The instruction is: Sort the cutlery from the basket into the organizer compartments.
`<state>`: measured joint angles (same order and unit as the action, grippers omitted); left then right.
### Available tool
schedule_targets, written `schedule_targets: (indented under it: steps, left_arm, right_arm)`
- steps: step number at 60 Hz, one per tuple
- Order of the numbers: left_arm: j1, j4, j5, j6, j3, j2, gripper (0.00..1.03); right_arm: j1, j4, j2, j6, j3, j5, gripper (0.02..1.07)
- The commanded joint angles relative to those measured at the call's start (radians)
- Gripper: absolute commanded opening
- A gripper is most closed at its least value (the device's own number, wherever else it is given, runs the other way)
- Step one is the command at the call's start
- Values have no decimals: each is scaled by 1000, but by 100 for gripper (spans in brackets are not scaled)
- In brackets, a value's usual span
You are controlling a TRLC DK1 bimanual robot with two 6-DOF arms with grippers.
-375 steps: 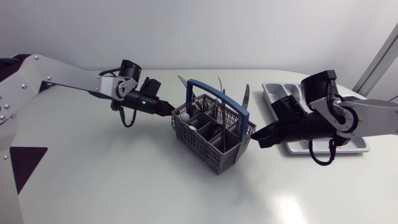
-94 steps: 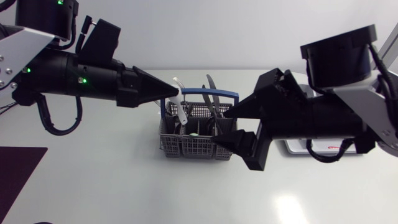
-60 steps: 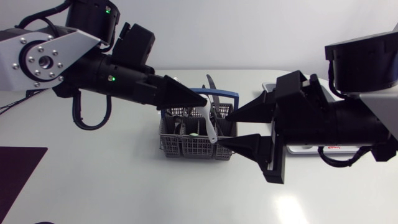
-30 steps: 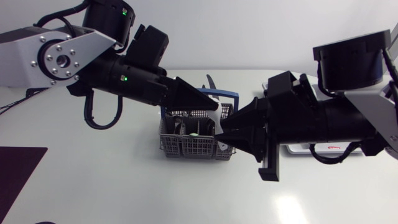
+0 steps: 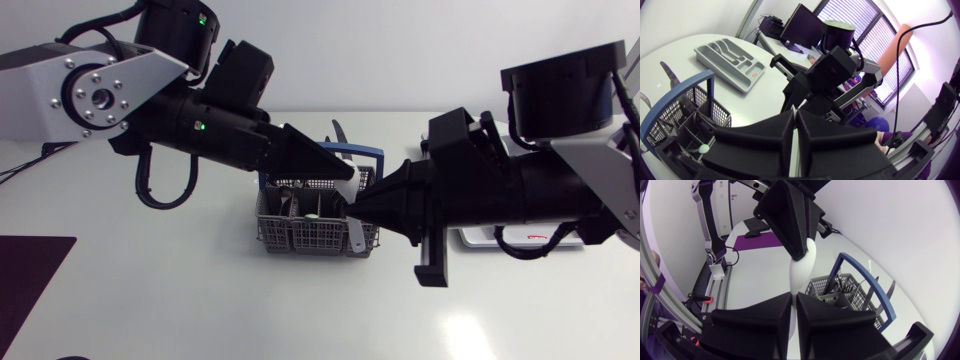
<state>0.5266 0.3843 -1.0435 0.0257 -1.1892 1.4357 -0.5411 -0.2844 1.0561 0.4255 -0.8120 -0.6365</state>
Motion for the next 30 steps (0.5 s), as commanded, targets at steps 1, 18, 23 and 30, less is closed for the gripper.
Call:
schedule_targets:
  steps: [1,18,23,30]
  left_arm:
    - [-5,-4,-12,-18,-27,15,21]
    - [-106,-9,11,-36,-96,15,81]
    - [-135,-10,25,-36,-118,15,85]
    - [-149,-10,108,8,-115,-4,85]
  right_arm:
    - [-3,-7,10,-25,-19,-8,7]
    - [58,-75,-50,9,20,3,7]
    - [90,-101,-77,25,31,4,7]
    - [187,-159,-120,87,48,-2,8]
